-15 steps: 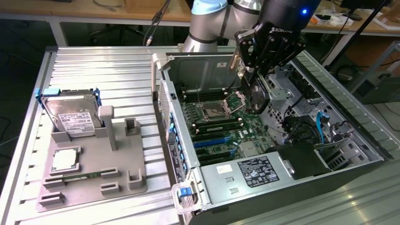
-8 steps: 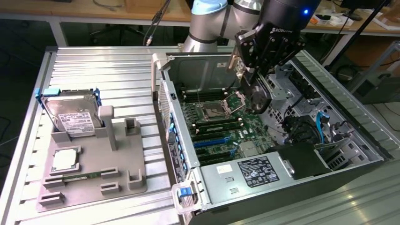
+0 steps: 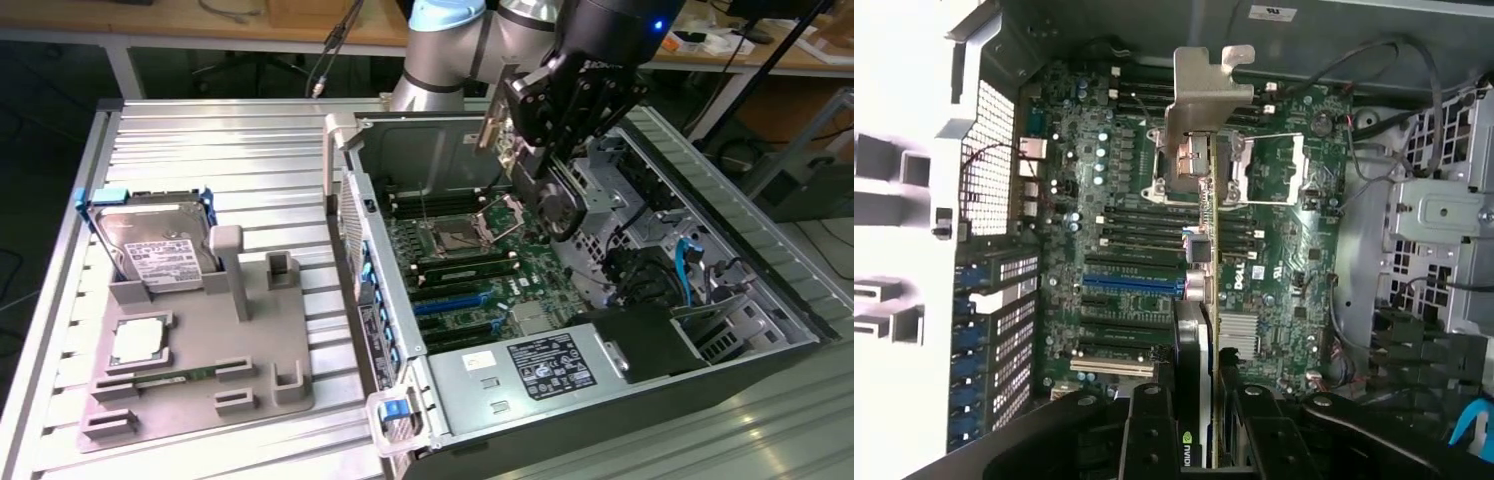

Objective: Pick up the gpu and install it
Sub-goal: 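Insert the gpu into the slot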

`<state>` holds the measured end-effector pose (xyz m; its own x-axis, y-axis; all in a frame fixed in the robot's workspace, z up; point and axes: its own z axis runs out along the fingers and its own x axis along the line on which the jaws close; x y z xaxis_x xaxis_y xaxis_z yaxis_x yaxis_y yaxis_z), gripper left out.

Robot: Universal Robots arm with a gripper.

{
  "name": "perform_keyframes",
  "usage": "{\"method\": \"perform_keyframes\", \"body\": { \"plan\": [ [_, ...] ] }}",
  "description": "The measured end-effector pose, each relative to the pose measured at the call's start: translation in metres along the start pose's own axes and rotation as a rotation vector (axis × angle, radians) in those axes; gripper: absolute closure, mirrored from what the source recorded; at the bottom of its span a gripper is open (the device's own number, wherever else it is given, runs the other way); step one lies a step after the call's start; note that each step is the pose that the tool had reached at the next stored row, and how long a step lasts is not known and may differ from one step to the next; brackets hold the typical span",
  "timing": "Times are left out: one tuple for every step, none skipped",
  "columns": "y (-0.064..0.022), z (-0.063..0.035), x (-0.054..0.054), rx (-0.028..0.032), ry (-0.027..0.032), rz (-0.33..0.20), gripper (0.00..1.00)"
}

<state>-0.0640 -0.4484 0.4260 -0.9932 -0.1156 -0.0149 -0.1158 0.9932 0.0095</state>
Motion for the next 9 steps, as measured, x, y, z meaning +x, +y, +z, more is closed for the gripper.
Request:
{"method": "perform_keyframes", "body": {
  "plan": [
    [0.0, 0.0, 0.0, -0.0003, 0.0002, -0.019, 0.73],
    [0.0, 0.0, 0.0, -0.0006, 0.0004, -0.037, 0.73],
    [0.0, 0.0, 0.0, -0.0009, 0.0005, -0.052, 0.73],
    [0.0, 0.0, 0.0, -0.001, 0.0006, -0.061, 0.73],
    [0.0, 0.0, 0.0, -0.0011, 0.0007, -0.071, 0.73],
    [0.0, 0.0, 0.0, -0.0014, 0.0009, -0.09, 0.73],
    [0.0, 0.0, 0.0, -0.0015, 0.001, -0.097, 0.73],
    [0.0, 0.0, 0.0, -0.0016, 0.0011, -0.105, 0.73],
    [0.0, 0.0, 0.0, -0.0017, 0.0012, -0.112, 0.73]
  ]
}}
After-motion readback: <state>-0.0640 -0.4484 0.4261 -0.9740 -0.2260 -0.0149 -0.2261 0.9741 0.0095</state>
